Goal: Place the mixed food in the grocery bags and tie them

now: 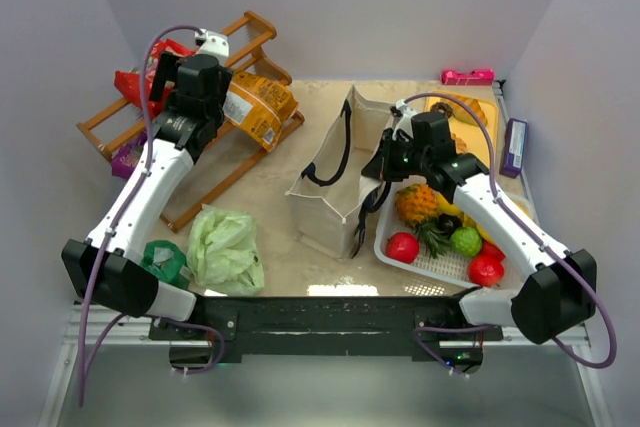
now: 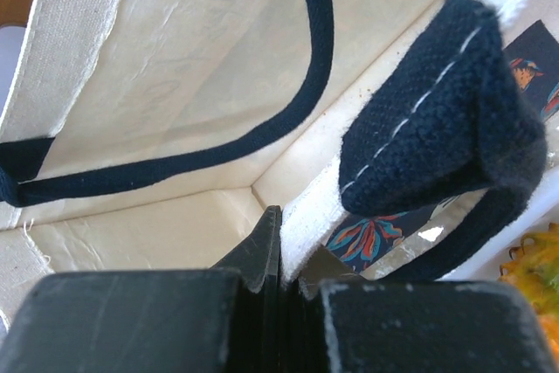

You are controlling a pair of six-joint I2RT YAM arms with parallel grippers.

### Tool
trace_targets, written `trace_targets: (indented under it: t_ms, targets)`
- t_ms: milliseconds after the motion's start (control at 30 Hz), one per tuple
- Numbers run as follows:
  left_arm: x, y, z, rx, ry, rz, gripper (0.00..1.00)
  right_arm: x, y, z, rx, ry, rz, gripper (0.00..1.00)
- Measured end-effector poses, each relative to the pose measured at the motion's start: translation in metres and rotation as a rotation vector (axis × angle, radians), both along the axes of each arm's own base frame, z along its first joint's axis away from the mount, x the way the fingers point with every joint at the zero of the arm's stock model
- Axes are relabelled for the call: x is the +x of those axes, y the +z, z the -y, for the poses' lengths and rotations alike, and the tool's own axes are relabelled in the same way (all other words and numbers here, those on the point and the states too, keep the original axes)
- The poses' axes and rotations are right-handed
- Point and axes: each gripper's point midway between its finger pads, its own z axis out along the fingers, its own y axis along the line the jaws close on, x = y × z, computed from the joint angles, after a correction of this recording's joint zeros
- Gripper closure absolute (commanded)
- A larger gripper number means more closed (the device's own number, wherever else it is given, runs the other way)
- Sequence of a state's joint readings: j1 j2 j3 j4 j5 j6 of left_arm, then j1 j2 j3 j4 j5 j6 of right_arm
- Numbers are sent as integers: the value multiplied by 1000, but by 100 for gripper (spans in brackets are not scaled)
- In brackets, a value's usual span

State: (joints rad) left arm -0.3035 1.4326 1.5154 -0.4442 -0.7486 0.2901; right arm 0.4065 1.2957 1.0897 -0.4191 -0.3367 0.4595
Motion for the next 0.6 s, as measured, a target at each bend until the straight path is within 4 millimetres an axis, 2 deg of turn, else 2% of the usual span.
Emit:
trace_targets:
  t_ms: [100,133,200,233,267,300,467,500,533,600]
  targets:
    - [4,-3,-2,38,-4,13,13,0,0,0,0,0,0,100]
    - [5,-4,-2,49,-5,14,24,0,0,0,0,-1,0,100]
    - [6,-4,-3,66,-6,17,35,-1,1,0,0,-1,1,100]
    - [7,-3,-3,70,-7,21,48,-1,1,1,0,-1,0,100]
    - [8,-2,-3,72,-9,25,54,-2,2,1,0,-1,0,100]
    - [9,-1,-4,73,-10,29,64,-4,3,2,0,-1,1,100]
    - [14,4,-11,81,12,54,85,-11,11,6,1,-3,12,100]
    - [14,4,-12,83,15,58,95,-13,13,6,3,-3,17,100]
    - [15,6,-13,86,19,63,100,-14,16,7,6,-3,24,100]
    - [16,8,-13,89,22,73,100,-16,21,8,11,-3,36,100]
